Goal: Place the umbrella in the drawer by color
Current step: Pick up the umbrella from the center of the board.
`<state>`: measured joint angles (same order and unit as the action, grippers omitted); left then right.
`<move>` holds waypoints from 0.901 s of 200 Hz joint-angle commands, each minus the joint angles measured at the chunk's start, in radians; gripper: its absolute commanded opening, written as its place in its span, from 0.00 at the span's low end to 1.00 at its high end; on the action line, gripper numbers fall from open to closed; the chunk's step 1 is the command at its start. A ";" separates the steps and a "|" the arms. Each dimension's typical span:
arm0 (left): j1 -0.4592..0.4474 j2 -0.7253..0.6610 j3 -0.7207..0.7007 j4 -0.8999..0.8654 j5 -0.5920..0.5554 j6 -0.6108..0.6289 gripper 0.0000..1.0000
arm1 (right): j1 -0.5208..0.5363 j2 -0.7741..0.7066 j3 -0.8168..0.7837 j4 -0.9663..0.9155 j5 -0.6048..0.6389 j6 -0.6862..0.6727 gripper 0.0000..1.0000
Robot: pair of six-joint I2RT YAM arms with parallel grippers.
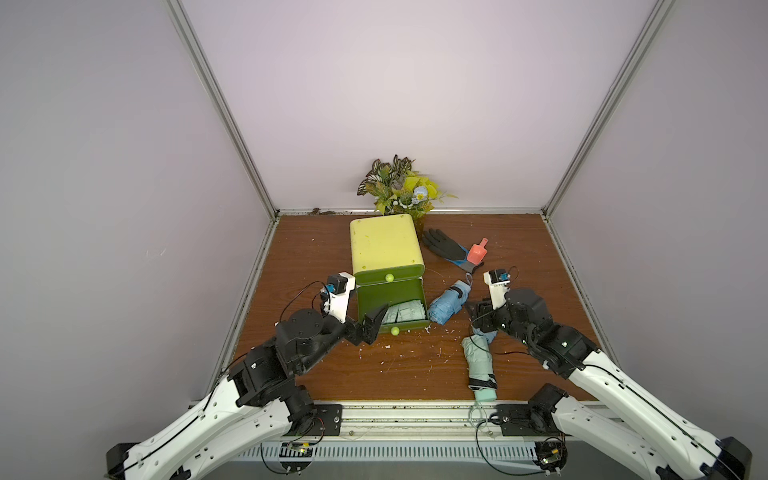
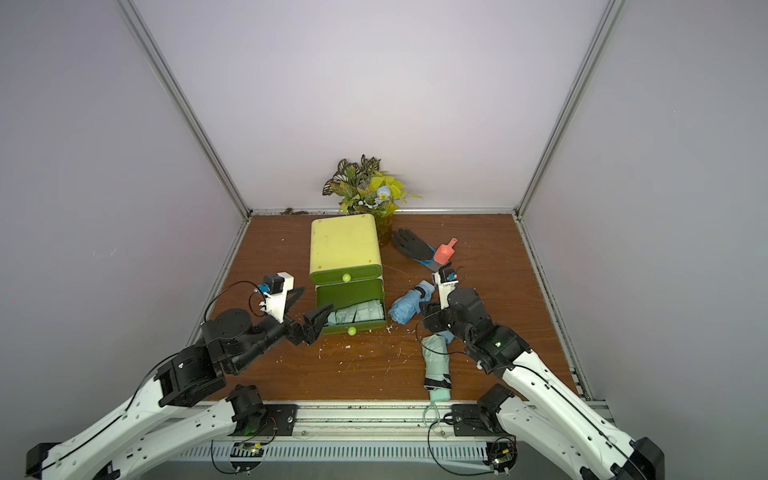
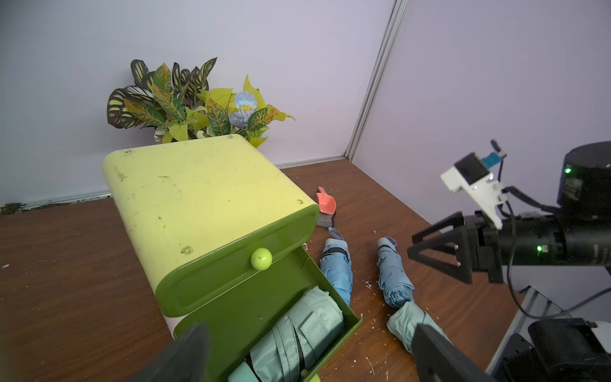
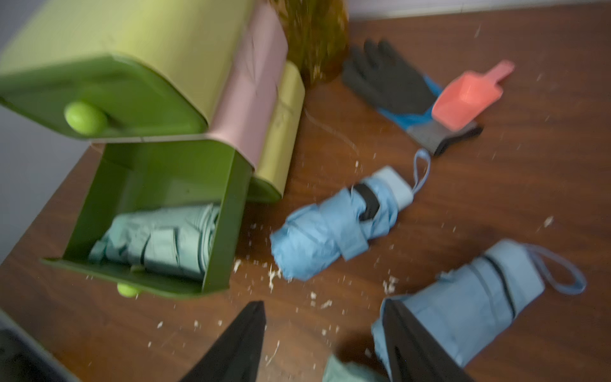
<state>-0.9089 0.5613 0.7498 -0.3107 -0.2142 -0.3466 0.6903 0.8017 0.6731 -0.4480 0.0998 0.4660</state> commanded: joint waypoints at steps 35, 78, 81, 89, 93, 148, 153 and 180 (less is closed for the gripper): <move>0.011 -0.055 -0.009 -0.001 -0.002 0.001 0.98 | 0.095 -0.071 -0.138 -0.389 -0.131 0.330 0.99; 0.011 -0.094 -0.018 -0.011 0.017 0.007 0.98 | 0.267 0.071 -0.270 -0.243 -0.170 0.418 0.99; 0.010 -0.097 -0.018 -0.013 0.017 0.007 0.98 | 0.276 0.089 -0.277 -0.226 -0.161 0.411 1.00; 0.011 -0.102 -0.018 -0.013 0.018 0.006 0.98 | 0.286 0.134 -0.286 -0.188 -0.130 0.391 1.00; 0.010 -0.105 -0.021 -0.013 0.020 0.006 0.98 | 0.287 0.154 -0.288 -0.173 -0.114 0.381 0.99; 0.011 -0.106 -0.023 -0.014 0.027 0.006 0.98 | 0.287 0.245 -0.227 -0.132 0.084 0.333 0.60; 0.010 -0.106 -0.022 -0.014 0.026 0.006 0.98 | 0.287 0.240 -0.225 -0.128 0.090 0.327 0.53; 0.011 -0.106 -0.023 -0.014 0.015 0.007 0.98 | 0.287 0.214 -0.206 -0.141 0.129 0.305 0.40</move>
<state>-0.9085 0.4591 0.7349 -0.3164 -0.1978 -0.3454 0.9760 1.0225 0.4637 -0.6018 0.1390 0.8005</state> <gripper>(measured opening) 0.983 0.429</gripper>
